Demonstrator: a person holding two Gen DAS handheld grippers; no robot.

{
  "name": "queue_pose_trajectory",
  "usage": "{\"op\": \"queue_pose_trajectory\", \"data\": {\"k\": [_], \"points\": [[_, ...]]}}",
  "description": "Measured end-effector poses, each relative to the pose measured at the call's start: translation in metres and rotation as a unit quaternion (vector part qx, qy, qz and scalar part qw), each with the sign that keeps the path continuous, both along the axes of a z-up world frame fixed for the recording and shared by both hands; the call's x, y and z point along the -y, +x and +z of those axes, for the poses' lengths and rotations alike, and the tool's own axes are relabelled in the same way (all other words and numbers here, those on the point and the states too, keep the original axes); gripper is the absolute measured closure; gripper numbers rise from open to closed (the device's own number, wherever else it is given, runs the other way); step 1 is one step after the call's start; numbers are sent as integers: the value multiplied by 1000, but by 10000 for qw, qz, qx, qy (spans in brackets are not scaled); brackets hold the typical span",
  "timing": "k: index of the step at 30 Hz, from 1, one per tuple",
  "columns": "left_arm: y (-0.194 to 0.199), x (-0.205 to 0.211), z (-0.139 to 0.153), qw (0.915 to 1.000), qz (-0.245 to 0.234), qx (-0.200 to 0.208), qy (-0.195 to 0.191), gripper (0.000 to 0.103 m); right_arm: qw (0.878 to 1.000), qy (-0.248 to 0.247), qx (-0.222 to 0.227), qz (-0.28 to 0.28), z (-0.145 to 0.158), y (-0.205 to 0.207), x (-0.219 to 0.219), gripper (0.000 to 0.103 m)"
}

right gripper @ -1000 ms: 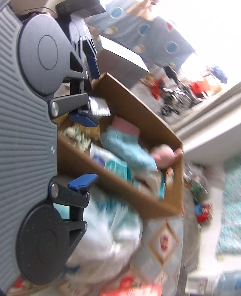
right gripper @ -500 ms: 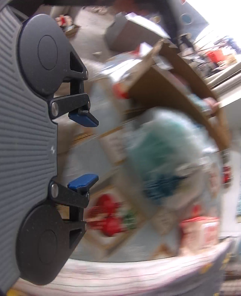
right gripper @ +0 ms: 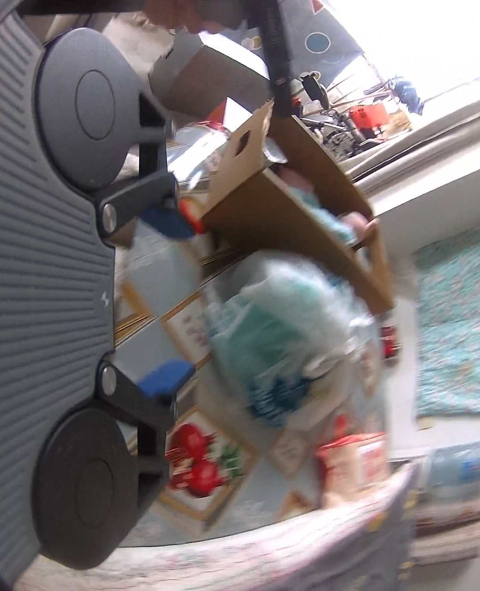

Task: Organize soft objects

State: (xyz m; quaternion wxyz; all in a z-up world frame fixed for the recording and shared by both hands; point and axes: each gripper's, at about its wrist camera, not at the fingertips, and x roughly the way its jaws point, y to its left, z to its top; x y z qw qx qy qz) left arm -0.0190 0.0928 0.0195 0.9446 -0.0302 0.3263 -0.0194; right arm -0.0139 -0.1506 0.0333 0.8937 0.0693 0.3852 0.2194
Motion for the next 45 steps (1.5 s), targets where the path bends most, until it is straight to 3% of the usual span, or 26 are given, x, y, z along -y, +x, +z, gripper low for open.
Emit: {"op": "queue_pose_trajectory", "data": {"k": [5,12,18,25,35,45], "points": [[-16,11,-8,9988,227,89,427,0,9999,33,142,22,5,2,-23,1],[-19,2,-8,9979,436,116,469,0,9987,-453,191,-140,3,4,-51,1],[-30,-5,-3,9949,864,224,459,0,9973,-582,300,-327,11,6,-63,1],[-31,-16,-2,9926,1137,28,432,0,9969,-584,276,-443,11,7,-72,1],[-29,-29,-12,9893,1386,-184,419,0,9936,-797,328,-727,13,7,-75,1],[-21,-37,-14,9878,1410,-310,588,0,9880,-1258,713,-547,28,6,-88,1]]}}
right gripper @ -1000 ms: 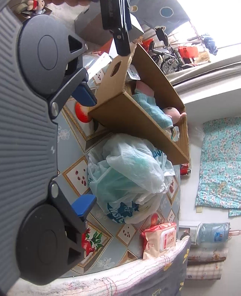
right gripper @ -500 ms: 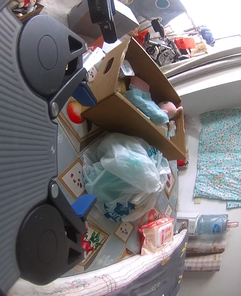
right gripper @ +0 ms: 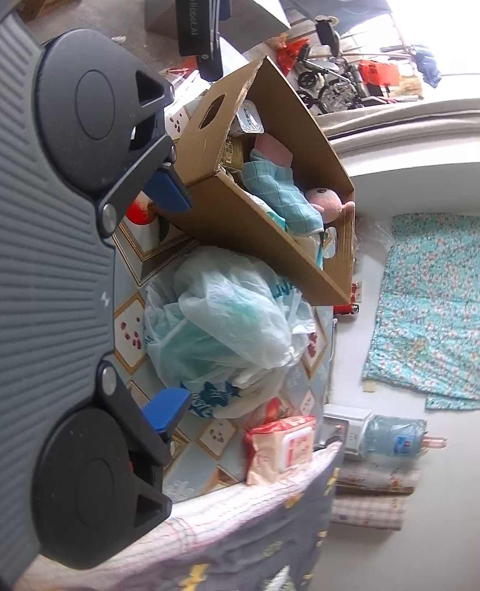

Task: Organize soft objects

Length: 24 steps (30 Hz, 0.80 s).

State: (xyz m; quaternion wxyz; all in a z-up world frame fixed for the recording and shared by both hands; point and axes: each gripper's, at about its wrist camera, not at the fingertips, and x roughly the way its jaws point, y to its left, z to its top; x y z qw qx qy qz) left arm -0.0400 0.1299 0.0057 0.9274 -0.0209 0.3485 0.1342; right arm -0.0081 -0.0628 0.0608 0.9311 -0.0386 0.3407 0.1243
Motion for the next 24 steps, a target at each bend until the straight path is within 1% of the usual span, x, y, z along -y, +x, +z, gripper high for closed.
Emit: {"op": "queue_pose_trajectory", "data": {"k": [3,5,10,15,20,24], "points": [[-2,-2,1,10000,43,71,30,0,9999,-109,8,15,3,1,-4,1],[-3,-1,1,9999,28,86,60,0,10000,-71,-23,37,2,0,-5,1],[-3,4,1,9999,61,28,89,0,9991,351,-197,159,-1,-3,-3,1],[-3,3,4,9999,90,-120,-64,0,9962,629,-533,277,-7,2,-8,1],[0,7,-2,9994,75,-286,-179,0,9949,575,-666,493,-10,5,-23,1],[2,11,-5,9992,21,-369,-182,0,9944,578,-723,512,-10,13,-28,1]]}}
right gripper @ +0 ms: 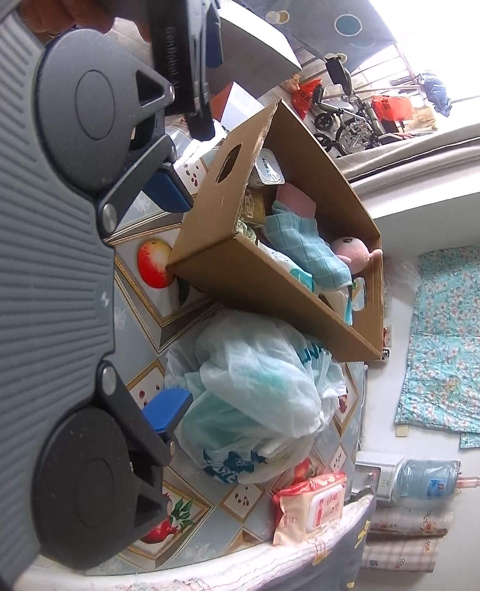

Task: Organize soft objects

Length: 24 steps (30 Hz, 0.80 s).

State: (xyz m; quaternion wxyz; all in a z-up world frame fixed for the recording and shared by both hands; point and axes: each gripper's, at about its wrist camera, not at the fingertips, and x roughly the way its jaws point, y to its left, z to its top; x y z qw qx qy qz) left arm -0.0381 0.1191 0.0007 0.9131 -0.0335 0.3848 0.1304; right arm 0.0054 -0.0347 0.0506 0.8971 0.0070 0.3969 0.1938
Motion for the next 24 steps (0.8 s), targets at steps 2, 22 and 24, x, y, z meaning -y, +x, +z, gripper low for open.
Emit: {"op": "queue_pose_trajectory", "data": {"k": [2,22,24], "points": [[1,1,0,10000,6,-27,17,0,10000,-32,-22,-11,0,4,-3,1],[-3,-6,-1,9996,266,-76,84,0,9998,-151,-73,88,-4,14,-18,1],[-3,-6,-1,9996,277,-74,84,0,9998,-150,-80,86,-5,14,-18,1]]}}
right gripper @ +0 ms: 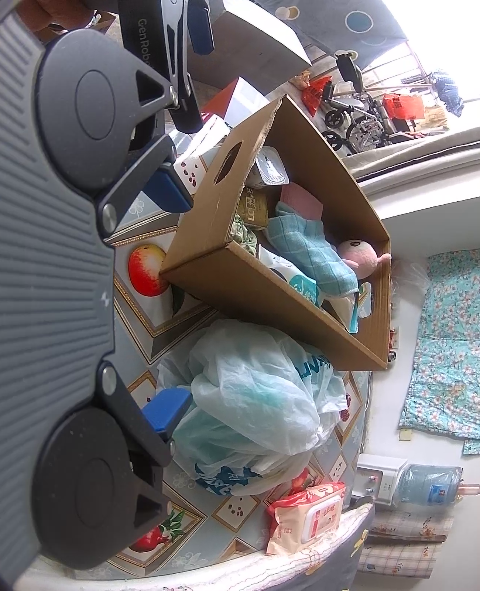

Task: Organize soft objects

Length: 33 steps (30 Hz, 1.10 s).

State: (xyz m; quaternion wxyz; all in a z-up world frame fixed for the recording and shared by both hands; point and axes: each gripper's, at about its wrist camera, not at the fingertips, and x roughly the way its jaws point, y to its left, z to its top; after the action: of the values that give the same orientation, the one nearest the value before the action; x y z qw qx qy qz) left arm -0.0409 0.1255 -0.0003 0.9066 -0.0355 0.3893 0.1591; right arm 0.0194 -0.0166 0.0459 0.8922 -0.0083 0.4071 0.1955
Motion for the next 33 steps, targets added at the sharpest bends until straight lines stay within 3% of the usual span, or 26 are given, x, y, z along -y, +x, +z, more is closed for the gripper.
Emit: {"op": "queue_pose_trajectory", "data": {"k": [33], "points": [[1,-3,-8,10000,-34,-83,-37,1,9998,-94,-155,-60,-9,6,0,1]]}}
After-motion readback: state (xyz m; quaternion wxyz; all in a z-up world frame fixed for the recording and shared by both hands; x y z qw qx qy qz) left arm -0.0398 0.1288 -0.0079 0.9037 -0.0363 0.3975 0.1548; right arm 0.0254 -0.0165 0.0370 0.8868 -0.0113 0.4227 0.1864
